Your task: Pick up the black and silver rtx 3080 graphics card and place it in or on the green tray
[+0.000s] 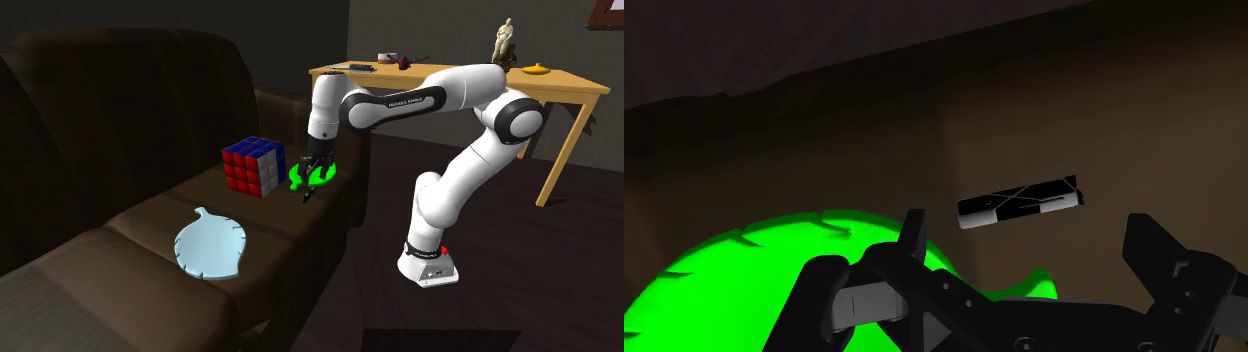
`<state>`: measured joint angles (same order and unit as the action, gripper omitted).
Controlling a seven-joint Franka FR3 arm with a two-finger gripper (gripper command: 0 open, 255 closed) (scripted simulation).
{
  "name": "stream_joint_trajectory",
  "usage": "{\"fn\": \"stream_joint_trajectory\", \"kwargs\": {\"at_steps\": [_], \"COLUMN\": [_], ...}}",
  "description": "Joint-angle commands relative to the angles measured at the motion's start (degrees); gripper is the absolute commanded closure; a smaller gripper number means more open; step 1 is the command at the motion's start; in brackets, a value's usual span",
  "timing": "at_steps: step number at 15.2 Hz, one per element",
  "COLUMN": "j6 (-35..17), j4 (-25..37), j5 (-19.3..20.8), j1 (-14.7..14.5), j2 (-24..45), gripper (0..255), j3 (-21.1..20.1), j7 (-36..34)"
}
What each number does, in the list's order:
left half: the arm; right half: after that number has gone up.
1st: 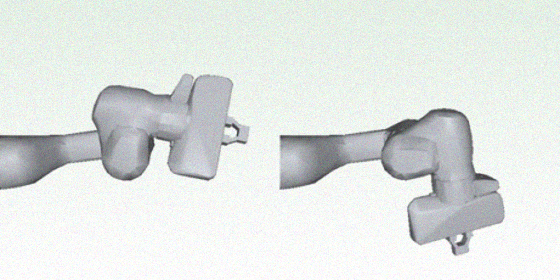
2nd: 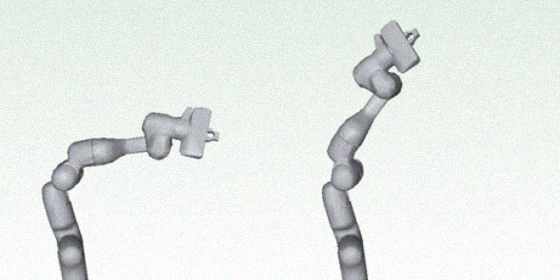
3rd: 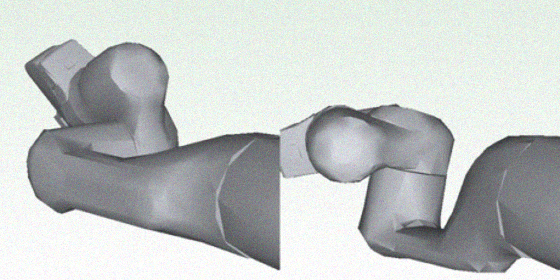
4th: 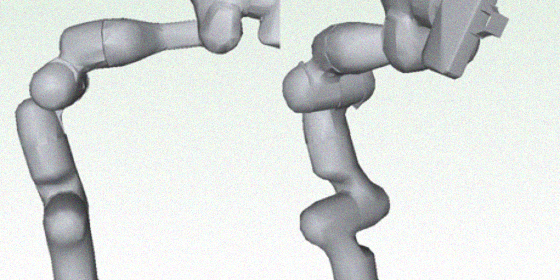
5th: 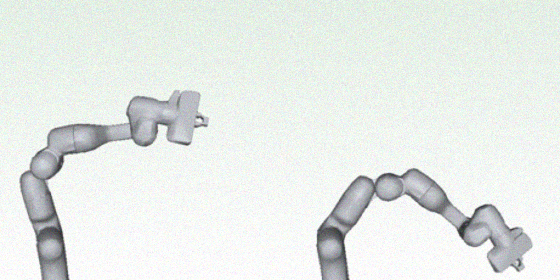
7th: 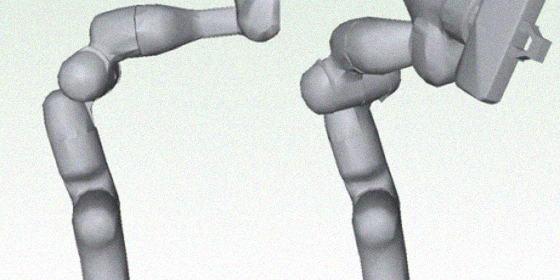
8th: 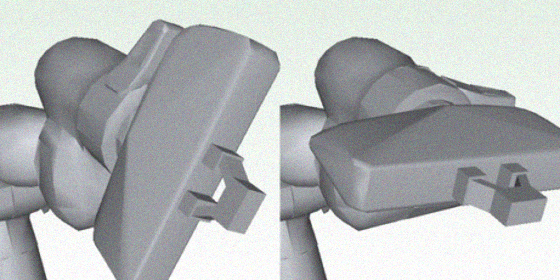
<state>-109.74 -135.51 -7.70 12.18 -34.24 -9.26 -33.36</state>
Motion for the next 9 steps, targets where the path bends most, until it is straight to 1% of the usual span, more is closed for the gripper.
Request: {"fn": "stream_joint_trajectory", "kwargs": {"at_steps": [1, 6, 9], "j6": [-2.44, -6.52, -7.00], "j4": [-0.85, -3.84, -4.17], "j5": [-0.65, -0.93, -0.96], "j1": [0.57, 0.46, 0.45], "j2": [0.79, 1.87, 2.02], "gripper": [0, 0, 0], "j3": [-0.39, -0.87, -0.93], "j7": [-2.10, -2.06, -2.05]}}
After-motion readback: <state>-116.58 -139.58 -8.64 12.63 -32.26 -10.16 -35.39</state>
